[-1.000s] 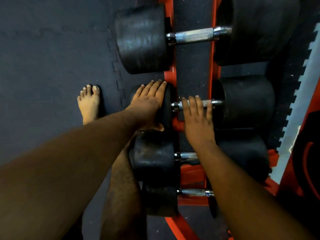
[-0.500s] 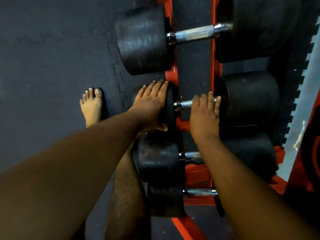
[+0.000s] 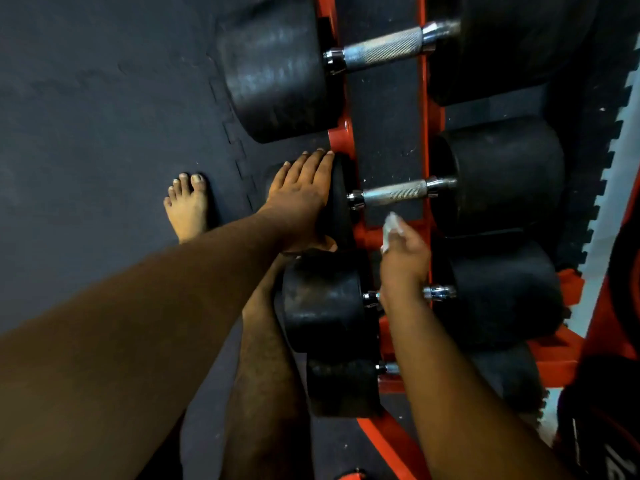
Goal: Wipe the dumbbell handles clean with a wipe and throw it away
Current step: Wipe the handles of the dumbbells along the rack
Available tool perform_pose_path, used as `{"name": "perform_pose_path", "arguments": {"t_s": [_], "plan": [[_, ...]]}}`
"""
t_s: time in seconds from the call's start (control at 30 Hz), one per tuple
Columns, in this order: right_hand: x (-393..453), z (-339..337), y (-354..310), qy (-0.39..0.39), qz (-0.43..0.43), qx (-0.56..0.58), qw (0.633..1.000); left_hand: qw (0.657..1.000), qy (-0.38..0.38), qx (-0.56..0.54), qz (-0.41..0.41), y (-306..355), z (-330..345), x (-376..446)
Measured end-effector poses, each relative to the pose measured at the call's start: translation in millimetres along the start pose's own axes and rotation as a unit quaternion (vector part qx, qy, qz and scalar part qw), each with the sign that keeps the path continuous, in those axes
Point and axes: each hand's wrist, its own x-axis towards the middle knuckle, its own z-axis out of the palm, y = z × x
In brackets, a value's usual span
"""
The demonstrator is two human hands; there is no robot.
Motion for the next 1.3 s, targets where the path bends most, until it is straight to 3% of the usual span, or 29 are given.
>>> {"name": "perform_pose_path", "arguments": {"t_s": [0.07, 0.2, 0.37, 0.6, 0.9, 1.07, 1.2, 1.3], "plan": [[17.1, 12.0, -20.7, 0.078, 0.164, 0.220, 0.958, 1.000, 0.002, 0.000, 0.001, 0.5, -0.5, 0.1], [38.0, 35.3, -62.1, 0.066, 0.210, 0.340, 0.914, 1.000, 0.003, 0.003, -0.001, 1.8, 0.4, 0.0], [44.4, 34.0, -81.1, 0.001, 0.192, 0.358, 0.913, 1.000, 0.002, 0.001, 0.000, 1.1, 0.7, 0.5], [33.2, 32.7, -81.2, 0.013, 0.198, 0.342, 0.919, 1.000, 0.015, 0.009, 0.006, 0.2, 2.9, -0.6], [22.2, 60.2, -36.7, -0.045, 0.241, 0.238, 0.940, 1.000, 0.010, 0.002, 0.001, 1.4, 1.1, -1.0], [46.5, 41.9, -31.5, 0.009, 0.202, 0.347, 0.916, 1.000, 0.013, 0.002, 0.003, -0.3, 1.6, -0.6], [23.8, 52.2, -26.9, -0.039, 0.228, 0.229, 0.946, 1.000, 0.009, 0.002, -0.001, 1.6, 1.7, -2.1], [27.0, 41.3, -36.6, -0.054, 0.237, 0.241, 0.940, 1.000, 0.011, 0.002, 0.001, 2.3, 0.2, -2.3]]}}
